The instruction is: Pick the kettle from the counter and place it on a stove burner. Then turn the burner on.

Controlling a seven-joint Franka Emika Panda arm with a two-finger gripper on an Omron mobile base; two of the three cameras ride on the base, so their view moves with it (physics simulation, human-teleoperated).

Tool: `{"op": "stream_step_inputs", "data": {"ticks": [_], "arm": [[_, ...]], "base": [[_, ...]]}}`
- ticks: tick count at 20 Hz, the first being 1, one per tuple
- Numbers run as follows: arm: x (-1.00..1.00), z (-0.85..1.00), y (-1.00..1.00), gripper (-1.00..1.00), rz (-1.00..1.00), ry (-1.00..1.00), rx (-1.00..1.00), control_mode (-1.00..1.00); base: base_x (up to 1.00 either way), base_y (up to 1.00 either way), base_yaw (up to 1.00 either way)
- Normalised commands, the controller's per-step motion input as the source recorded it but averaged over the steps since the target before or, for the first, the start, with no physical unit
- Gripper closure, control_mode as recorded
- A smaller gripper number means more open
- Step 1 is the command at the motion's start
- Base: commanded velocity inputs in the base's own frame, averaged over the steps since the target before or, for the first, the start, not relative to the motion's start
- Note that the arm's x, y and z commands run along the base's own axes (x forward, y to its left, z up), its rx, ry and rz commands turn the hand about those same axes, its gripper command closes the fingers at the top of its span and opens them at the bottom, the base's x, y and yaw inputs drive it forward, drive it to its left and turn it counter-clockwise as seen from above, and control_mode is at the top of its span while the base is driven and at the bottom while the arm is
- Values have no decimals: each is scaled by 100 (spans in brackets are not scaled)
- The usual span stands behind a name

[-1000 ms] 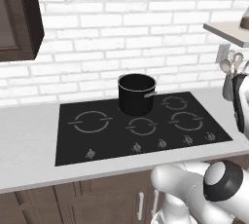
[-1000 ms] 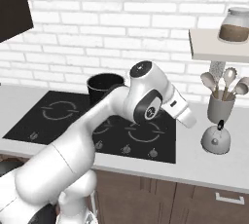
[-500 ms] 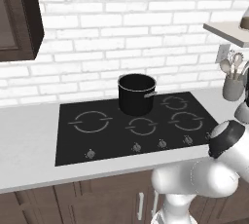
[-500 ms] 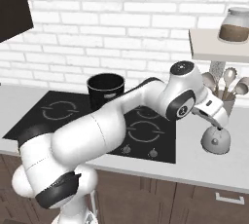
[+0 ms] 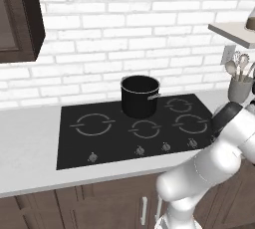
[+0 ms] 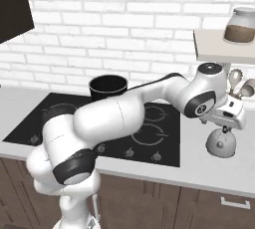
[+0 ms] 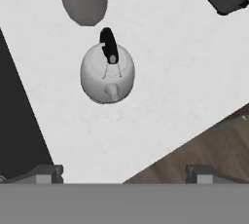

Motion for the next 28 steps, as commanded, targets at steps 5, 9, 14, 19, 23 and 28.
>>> {"op": "stream_step_inputs", "data": {"ticks": [5, 9, 14, 19, 23, 28], "arm": [[37, -69, 0, -100, 8, 0, 1, -100], [46, -36, -2, -100, 6, 0, 3, -100], [47, -19, -11, -100, 3, 0, 0, -100], [37, -12, -43, -100, 0, 0, 0, -100], [33, -4, -57, -100, 0, 0, 4, -100], [30, 0, -51, -100, 0, 0, 10, -100]], "base": [[0, 0, 0], [0, 0, 0], [0, 0, 0], [0, 0, 0], [0, 0, 0], [0, 0, 0]]}}
